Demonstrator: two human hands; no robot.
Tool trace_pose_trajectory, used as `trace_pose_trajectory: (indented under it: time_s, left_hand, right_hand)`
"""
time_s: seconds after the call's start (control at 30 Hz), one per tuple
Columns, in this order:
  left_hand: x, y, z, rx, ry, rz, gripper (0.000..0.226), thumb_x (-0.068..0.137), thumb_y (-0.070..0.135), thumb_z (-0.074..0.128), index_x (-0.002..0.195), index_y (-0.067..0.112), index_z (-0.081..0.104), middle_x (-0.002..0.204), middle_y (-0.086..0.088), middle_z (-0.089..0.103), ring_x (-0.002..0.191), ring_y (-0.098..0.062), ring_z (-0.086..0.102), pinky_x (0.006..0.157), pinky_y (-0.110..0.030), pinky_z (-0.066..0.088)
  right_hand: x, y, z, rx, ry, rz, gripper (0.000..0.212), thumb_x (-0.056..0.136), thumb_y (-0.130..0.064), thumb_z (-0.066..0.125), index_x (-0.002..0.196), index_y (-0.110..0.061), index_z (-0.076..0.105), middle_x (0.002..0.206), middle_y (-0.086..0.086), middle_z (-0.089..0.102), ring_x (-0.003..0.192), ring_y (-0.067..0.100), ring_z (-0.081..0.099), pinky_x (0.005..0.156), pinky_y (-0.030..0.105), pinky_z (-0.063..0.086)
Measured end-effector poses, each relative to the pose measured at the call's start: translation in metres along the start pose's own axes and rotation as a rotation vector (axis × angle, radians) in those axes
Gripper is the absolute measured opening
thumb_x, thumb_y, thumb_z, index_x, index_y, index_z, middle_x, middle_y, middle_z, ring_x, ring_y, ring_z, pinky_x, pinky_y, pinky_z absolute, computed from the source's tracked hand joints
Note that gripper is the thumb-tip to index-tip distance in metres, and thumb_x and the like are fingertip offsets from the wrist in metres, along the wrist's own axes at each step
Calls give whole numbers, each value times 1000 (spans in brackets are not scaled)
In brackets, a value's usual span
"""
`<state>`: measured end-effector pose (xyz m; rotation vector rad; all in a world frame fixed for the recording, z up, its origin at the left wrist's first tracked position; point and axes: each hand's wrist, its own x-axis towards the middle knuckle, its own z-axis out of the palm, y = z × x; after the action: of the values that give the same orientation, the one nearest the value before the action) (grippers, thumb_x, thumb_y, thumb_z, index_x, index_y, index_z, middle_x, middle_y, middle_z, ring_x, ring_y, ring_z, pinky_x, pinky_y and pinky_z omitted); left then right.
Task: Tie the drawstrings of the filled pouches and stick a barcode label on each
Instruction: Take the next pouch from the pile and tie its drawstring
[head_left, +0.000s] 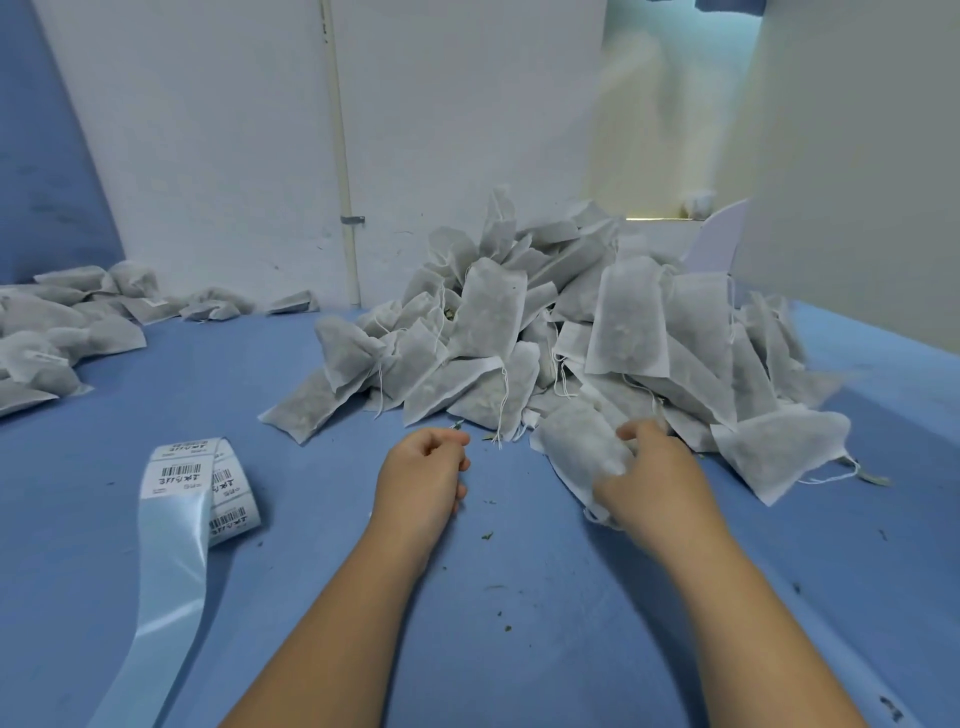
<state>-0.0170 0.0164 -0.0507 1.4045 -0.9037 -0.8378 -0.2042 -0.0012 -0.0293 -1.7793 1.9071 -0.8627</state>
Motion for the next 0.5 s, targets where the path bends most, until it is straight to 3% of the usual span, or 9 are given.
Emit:
trace_pose_trajectory:
  time_s: [0.1,0.2,0.3,0.37,0.5]
  left_hand:
    - [0,1,-1,115,26,80,23,90,12,50,94,28,66,75,9,59,56,-8,53,52,-18,41]
    - [-1,5,-2,146,8,255,31,87,9,57,94,39,60,95,15,60,71,-3,55,66,-15,43]
    - [-5,11,-4,222,-50,473,46,83,12,63,106,50,52,111,24,53,99,12,52,80,-3,38]
    - [-8,15,-5,263,-101,585,51,79,22,64,116,53,46,121,26,49,113,13,47,91,-3,34]
    - [-13,18,-8,312,-227,588,62,72,45,61,131,49,45,133,25,53,126,4,47,103,-26,42]
  right_hand:
    - [0,-2,0,127,73,-98,45,80,-3,55,120,-22,54,116,2,58,91,17,57,68,29,48]
    - [-1,-11,-5,278,87,-231,39,80,-1,56,104,-32,57,100,-8,61,78,4,56,57,19,41]
    - [-2,-30,-14,468,16,-394,44,78,6,56,96,-33,62,84,-11,64,67,0,55,60,13,43]
    - [-3,-45,-17,546,-60,-496,46,78,11,56,95,-31,64,81,-4,66,67,3,55,63,14,45]
    - [0,-67,-13,699,-176,-618,44,80,17,59,95,-23,66,84,-3,65,77,6,59,71,17,50]
